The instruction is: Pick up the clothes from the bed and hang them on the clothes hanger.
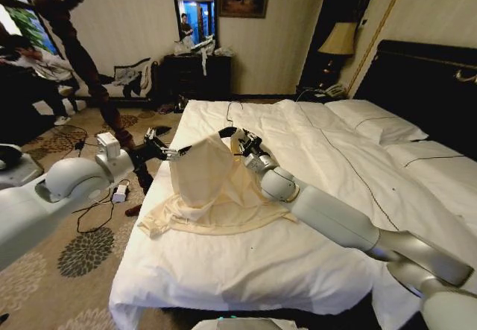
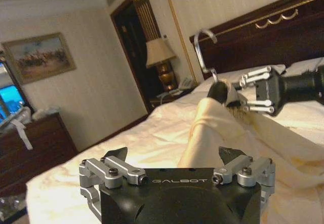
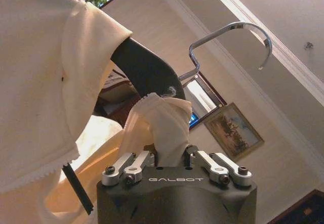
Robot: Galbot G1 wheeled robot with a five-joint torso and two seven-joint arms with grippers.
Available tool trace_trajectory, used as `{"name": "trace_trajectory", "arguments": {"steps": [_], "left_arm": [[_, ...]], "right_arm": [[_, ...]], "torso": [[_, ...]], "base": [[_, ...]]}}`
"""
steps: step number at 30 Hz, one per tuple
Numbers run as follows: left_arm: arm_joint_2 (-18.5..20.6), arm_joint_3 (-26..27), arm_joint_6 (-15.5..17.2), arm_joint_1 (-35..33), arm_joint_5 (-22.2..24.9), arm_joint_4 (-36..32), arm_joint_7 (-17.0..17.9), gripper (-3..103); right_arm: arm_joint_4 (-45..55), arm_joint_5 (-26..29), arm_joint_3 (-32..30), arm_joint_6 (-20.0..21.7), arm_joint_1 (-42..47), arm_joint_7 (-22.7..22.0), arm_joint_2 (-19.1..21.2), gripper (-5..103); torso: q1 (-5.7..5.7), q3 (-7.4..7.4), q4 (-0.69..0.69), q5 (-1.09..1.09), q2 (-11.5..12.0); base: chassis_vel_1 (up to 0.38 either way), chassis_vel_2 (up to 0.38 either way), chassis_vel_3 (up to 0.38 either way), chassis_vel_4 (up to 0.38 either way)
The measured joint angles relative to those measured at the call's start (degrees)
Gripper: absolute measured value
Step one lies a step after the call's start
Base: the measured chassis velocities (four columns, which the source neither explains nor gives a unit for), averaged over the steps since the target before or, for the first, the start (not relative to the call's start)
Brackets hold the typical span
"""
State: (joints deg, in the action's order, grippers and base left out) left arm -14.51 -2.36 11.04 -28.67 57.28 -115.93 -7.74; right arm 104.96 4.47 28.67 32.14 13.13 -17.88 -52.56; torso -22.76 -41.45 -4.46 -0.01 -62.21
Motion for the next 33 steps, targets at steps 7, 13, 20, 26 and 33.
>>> {"name": "trace_trajectory", "arguments": {"steps": [7, 13, 20, 26, 33], "left_arm": [[-1.9, -3.7, -0.7, 2.3, -0.9, 3.2, -3.5, 100], [-3.5, -5.7, -0.7, 3.6, 0.1, 4.8, -5.6, 100], [-4.8, -7.9, -0.4, 5.2, 1.1, 5.8, -7.9, 95], [-5.7, -11.6, -0.2, 8.5, 1.8, 6.5, -8.3, 69], [-5.6, -13.2, 0.2, 9.7, 3.2, 7.3, -8.5, 46]], "right_arm": [[1.1, -0.3, 1.1, 0.0, -0.8, 0.0, -0.1, 23], [1.6, -1.5, 2.5, -0.3, -1.8, 0.5, -0.1, 23], [2.3, -3.1, 4.1, -1.0, -2.5, 1.5, -0.6, 23], [2.1, -4.8, 5.0, -1.4, -3.2, 2.2, -1.1, 23], [2.0, -6.9, 5.4, -2.3, -3.4, 2.8, -1.2, 23]], "torso": [[0.0, 0.0, 0.0, 0.01, 0.0], [0.0, 0.0, -0.01, 0.0, 0.0], [0.0, 0.0, 0.0, 0.01, 0.0], [0.0, 0.0, 0.0, 0.01, 0.0], [0.0, 0.0, -0.01, 0.01, 0.0]], "base": [[0.0, 0.0, 0.0, 0.0], [0.0, 0.0, 0.0, 0.0], [0.0, 0.0, 0.0, 0.0], [0.0, 0.0, 0.0, 0.0], [0.0, 0.0, 0.0, 0.0]]}}
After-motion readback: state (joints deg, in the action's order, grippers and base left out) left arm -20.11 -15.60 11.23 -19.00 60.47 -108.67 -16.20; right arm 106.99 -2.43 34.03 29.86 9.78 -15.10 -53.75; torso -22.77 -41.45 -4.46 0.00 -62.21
